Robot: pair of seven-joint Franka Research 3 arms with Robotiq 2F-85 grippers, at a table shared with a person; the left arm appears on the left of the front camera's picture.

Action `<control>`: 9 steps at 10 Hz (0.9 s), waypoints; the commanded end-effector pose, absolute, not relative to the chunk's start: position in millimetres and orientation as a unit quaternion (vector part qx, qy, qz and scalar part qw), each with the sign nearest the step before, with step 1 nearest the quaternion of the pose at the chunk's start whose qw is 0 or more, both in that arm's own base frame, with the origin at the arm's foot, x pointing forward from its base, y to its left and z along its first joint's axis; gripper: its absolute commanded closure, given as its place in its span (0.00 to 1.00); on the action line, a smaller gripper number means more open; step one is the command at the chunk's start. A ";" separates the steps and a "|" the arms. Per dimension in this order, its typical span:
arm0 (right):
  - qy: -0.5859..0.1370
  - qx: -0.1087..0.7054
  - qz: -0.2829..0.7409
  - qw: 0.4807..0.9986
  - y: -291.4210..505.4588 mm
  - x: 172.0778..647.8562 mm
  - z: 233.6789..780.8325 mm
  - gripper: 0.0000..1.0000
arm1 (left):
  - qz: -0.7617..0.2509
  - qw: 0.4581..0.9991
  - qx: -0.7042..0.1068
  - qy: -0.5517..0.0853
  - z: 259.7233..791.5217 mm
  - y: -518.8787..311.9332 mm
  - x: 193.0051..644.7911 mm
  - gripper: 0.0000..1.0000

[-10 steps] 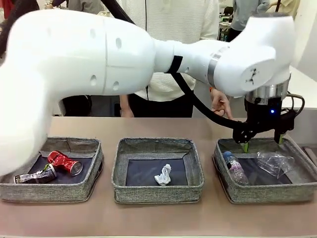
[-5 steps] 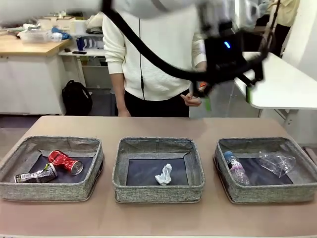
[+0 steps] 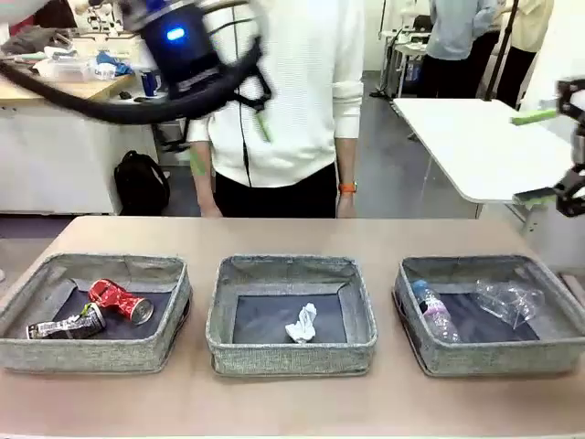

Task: Sort the waste into the appropriate baskets.
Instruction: Place the picked waste into the Fabric basket indicated by the person.

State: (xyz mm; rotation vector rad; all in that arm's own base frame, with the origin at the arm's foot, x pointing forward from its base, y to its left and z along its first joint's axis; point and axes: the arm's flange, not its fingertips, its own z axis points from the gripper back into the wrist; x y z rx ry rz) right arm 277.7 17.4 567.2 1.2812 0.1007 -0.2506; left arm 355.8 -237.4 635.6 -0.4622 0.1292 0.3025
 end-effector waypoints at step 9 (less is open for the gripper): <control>0.054 0.683 -0.242 0.687 51.8 349.1 550.0 0.00 | 0.039 0.810 -0.584 -0.038 541.5 -59.7 296.0 0.00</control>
